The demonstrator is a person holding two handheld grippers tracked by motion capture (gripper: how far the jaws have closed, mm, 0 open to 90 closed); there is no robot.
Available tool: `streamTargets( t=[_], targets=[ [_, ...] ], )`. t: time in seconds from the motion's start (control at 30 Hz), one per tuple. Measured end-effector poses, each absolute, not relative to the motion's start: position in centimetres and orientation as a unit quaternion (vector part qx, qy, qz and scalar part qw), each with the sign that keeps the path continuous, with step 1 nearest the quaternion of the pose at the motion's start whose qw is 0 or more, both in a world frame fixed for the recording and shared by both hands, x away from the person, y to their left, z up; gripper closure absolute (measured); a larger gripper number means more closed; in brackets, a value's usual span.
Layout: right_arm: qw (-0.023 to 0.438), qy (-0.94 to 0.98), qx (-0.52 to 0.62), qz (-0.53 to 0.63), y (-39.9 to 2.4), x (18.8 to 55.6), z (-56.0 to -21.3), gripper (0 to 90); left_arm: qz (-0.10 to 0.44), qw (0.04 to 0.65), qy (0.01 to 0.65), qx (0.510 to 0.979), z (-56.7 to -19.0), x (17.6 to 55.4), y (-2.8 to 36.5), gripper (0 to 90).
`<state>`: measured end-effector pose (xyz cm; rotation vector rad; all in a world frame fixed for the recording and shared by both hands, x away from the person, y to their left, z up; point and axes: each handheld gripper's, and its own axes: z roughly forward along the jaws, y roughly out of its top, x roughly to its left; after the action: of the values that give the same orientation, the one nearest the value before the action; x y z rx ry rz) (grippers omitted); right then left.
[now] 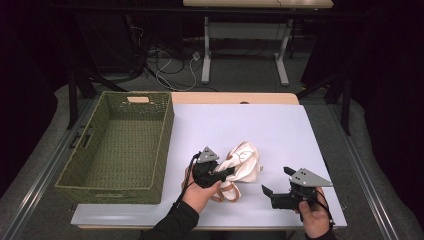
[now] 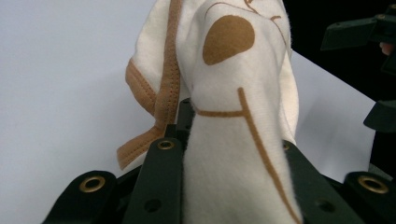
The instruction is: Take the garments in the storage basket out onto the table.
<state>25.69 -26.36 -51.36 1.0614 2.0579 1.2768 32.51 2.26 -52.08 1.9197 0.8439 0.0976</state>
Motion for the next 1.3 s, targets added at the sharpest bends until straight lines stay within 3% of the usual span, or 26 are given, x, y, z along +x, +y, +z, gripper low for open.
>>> streamTargets(
  t=[0.83,0.93,1.13,1.3],
  targets=[
    [0.248,0.755,0.392,0.464,-26.2,25.8,-51.6,2.9,0.033,0.474,0.341,0.811,-55.6,32.2,1.7,72.2],
    [0.246,0.757,0.392,0.46,-26.2,25.8,-51.6,2.9,0.038,0.474,0.339,0.812,-55.7,32.2,1.7,66.8],
    [0.244,0.758,0.396,0.458,-26.2,25.8,-51.6,2.9,0.048,0.475,0.34,0.81,-55.6,32.1,1.4,45.7],
    [0.243,0.757,0.396,0.459,-26.2,25.8,-51.7,2.9,0.065,0.48,0.328,0.811,-55.2,32.0,1.6,36.4]
  ],
)
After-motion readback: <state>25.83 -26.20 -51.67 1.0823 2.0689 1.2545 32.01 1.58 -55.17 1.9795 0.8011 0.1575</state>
